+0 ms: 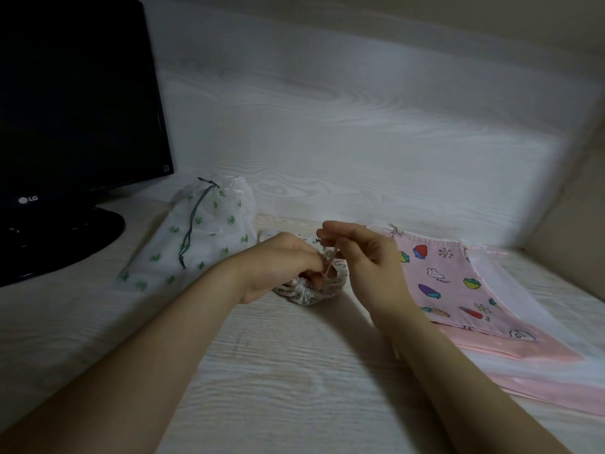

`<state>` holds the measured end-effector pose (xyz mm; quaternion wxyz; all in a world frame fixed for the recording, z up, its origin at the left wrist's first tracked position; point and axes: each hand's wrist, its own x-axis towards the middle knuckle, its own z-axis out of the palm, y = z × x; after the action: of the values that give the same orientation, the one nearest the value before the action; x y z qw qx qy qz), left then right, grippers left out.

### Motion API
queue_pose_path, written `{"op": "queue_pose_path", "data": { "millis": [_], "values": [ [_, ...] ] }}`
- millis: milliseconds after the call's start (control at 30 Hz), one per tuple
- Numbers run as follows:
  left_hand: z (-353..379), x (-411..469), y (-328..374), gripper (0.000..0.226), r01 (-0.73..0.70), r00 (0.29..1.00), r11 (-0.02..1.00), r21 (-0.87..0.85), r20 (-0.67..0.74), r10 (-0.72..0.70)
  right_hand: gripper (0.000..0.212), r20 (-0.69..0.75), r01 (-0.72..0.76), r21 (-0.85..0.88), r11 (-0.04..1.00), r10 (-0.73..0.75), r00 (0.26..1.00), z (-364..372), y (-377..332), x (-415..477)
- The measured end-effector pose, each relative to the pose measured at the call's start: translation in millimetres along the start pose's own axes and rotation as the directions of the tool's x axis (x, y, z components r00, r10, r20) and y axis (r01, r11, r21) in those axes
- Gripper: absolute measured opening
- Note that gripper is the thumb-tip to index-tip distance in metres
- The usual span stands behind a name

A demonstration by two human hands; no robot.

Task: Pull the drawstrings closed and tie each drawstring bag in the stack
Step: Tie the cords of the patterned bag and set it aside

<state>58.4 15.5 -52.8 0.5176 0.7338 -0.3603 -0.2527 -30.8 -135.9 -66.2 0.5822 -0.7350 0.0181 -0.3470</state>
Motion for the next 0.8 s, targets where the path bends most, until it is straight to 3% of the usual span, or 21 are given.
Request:
{"op": "queue_pose_path", "data": {
  "millis": [233,333,467,600,733,800],
  "values": [
    [0.9,-4.3,3.6,0.028,-0.057,0.997,0.993,0.099,0.051,0.052,0.031,0.083,-0.026,-0.057,0.998,0.031,0.996,0.7,0.3,-3.8],
    [-0.5,-3.5,2.7,0.03,-0.042,0.998,0.993,0.112,0.04,0.038,0.029,0.112,0.061,-0.213,0.975,-0.038,0.993,1.2,1.6,-4.5],
    [-1.9,-3.0,4.0,0.033,0.0,1.0,0.998,0.061,-0.021,0.001,0.037,0.164,0.188,-0.403,0.896,-0.131,0.978,-1.9,0.4,-6.0],
    [-5.9,-1.0,0.6,0.023,0.032,0.997,0.999,-0.023,-0.065,-0.033,0.036,0.22,0.24,-0.485,0.841,-0.149,0.964,-3.9,-4.0,-10.4],
    [-6.9,0.7,0.3,0.021,0.05,0.996,0.997,-0.051,-0.075,-0.053,0.022,0.234,0.407,-0.6,0.689,-0.336,0.913,-3.7,-1.9,-6.5],
    [-6.8,1.6,0.5,0.021,0.035,0.996,0.998,-0.045,-0.076,-0.038,0.018,0.25,0.433,-0.627,0.648,-0.359,0.899,-5.0,1.3,-3.5]
  ]
}}
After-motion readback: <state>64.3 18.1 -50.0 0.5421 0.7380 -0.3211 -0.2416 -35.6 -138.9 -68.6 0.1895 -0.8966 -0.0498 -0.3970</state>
